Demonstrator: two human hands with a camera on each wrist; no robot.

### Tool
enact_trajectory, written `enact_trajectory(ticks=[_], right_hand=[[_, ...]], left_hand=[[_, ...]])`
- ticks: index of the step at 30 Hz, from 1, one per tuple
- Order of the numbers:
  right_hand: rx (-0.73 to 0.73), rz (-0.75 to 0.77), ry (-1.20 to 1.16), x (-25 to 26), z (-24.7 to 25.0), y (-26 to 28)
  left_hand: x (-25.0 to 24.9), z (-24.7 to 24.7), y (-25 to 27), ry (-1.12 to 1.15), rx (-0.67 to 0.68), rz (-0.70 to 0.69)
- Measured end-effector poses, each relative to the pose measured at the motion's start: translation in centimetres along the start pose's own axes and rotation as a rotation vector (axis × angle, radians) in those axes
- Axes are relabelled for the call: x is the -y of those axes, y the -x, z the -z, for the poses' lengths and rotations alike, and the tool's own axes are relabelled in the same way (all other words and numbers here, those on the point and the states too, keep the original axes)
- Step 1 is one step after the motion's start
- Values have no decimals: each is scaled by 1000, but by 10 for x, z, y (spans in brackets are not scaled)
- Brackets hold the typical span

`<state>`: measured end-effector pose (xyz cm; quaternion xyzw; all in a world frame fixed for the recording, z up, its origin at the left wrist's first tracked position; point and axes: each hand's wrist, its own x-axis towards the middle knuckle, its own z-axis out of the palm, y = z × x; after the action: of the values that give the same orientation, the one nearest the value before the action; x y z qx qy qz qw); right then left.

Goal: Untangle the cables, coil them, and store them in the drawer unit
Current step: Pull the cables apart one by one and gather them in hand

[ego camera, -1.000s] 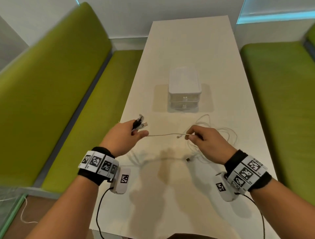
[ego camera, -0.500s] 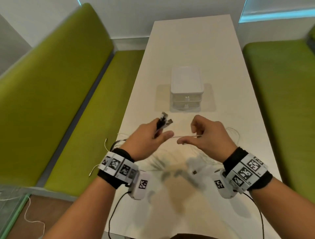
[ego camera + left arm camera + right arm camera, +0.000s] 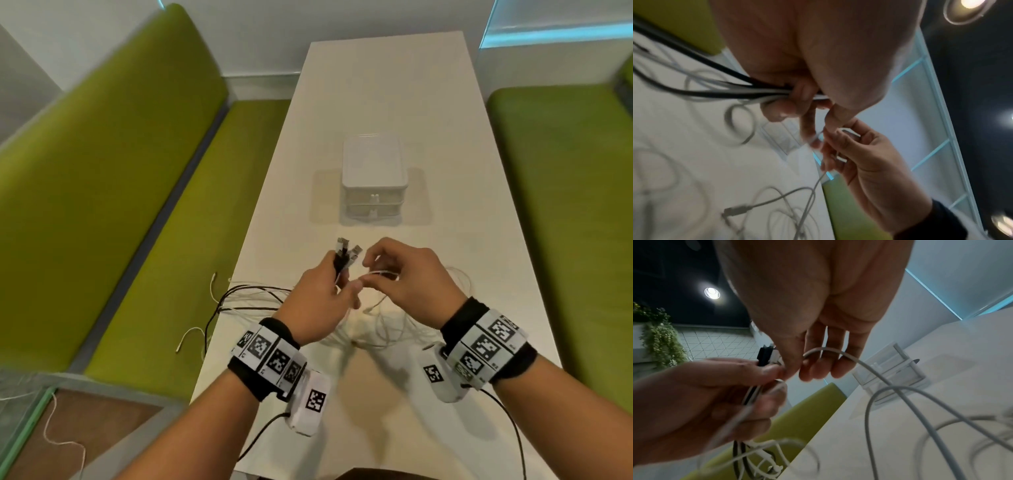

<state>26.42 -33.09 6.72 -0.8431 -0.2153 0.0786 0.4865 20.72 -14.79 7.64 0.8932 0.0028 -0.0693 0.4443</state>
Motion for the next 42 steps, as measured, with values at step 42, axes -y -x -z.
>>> enact_trajectory(ticks=[42], right_hand=[[658,29,542,-34,-23,45]], left_hand=[[73,135,4,-775,-633,455]])
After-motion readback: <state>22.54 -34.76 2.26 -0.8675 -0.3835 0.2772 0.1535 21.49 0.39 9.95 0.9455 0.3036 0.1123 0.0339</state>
